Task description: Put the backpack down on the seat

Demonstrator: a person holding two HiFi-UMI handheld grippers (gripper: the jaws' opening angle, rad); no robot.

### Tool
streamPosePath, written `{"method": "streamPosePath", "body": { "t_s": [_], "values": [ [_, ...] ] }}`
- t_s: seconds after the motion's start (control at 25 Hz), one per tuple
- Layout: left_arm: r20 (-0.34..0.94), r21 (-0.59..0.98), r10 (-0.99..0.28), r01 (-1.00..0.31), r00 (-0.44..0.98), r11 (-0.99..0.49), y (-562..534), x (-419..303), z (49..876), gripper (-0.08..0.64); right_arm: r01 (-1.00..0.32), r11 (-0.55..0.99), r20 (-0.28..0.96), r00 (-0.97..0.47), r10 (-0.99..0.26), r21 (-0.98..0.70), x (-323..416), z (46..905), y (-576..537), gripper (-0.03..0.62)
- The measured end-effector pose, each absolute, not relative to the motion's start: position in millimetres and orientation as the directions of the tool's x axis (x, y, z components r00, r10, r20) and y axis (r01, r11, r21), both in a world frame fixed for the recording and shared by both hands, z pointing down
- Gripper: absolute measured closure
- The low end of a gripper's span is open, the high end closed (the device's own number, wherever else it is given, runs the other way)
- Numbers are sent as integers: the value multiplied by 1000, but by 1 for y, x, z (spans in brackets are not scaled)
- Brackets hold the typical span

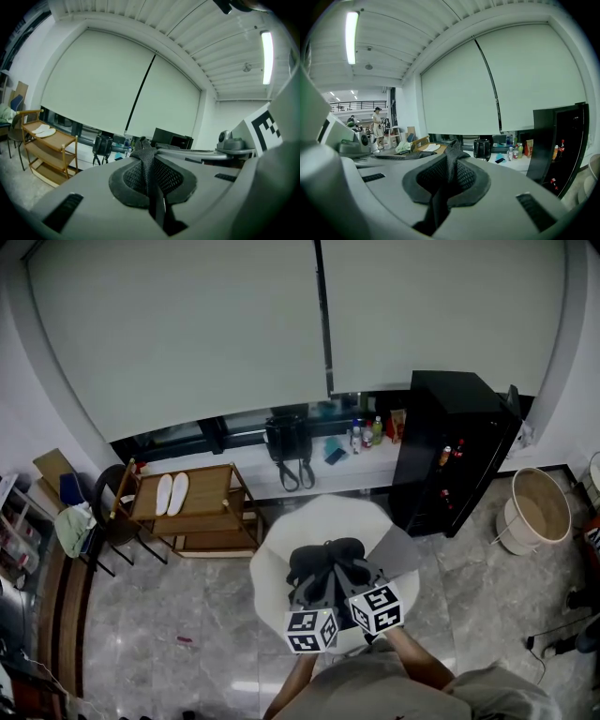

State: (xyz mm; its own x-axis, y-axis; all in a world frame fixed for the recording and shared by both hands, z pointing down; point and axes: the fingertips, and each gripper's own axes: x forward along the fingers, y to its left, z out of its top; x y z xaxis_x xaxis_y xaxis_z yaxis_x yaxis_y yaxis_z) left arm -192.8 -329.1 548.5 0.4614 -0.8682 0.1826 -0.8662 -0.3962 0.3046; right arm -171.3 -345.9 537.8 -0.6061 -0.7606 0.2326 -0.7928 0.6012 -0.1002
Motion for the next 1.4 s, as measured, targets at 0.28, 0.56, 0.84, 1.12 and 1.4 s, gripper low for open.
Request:
{"method": "streamPosePath", "body": {
  "t_s": [0.28,0.56,0.84,1.12,1.4],
  "values": [
    [188,306,-854,-855,485,-418,-332,-190,552,517,-806,583,236,-589,-773,-105,-168,541,-348,557],
    [190,309,-856,-857,481,-413,-337,-182,554,517,-805,585,237,-590,-772,-98,-161,543,-354,557],
    [199,293,-872,-876,447,-382,-351,-169,551,517,-781,614,235,-622,-747,-115,-148,541,-369,557],
    [198,293,-896,-896,397,-333,-374,-158,542,517,-742,660,226,-667,-710,-116,-138,533,-393,557],
    [202,292,-914,-913,352,-287,-401,-143,541,517,-706,698,220,-704,-675,-118,-124,533,-421,557]
  ]
}}
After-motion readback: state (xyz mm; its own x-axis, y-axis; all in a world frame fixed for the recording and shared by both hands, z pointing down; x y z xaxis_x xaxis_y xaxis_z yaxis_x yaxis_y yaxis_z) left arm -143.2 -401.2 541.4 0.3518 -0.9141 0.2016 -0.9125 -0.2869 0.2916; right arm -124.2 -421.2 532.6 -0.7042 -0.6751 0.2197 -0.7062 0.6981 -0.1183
